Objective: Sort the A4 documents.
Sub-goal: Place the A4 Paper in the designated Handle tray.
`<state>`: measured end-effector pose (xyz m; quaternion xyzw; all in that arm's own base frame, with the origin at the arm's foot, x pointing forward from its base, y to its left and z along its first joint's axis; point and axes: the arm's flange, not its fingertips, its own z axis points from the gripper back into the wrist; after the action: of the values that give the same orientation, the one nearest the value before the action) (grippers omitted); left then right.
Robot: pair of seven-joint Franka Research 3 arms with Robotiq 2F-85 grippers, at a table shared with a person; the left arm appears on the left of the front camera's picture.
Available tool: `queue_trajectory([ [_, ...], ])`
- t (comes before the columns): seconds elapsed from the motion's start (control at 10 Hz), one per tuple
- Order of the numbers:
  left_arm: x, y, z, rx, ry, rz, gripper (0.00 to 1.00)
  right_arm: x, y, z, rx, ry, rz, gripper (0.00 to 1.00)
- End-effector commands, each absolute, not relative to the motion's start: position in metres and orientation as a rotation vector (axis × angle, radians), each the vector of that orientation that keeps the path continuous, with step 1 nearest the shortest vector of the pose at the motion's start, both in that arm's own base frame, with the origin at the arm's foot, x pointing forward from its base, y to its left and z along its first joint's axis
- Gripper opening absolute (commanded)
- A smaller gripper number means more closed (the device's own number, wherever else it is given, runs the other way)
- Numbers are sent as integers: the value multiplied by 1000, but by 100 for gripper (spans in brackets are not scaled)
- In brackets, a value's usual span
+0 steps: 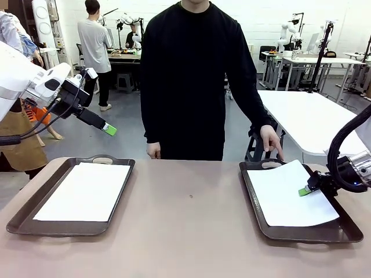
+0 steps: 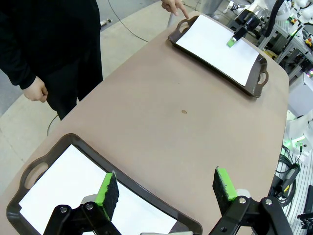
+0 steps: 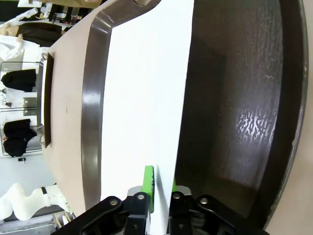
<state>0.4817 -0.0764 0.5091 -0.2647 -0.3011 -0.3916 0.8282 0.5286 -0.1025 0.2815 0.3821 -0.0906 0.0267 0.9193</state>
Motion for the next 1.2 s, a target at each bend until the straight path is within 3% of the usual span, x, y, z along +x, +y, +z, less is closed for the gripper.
queue_trajectory([
  [0.0,481,-76,508,-577,-660,-841,100,519,-99,293,743,-161,45,34],
  [0.4,481,-76,508,-577,-660,-841,100,506,-95,315,571,-176,73,73],
  [0.7,481,-76,508,-577,-660,-841,100,502,-103,323,553,-184,47,100],
  [1.1,481,-76,508,-577,-660,-841,100,497,-105,327,592,-196,67,100],
])
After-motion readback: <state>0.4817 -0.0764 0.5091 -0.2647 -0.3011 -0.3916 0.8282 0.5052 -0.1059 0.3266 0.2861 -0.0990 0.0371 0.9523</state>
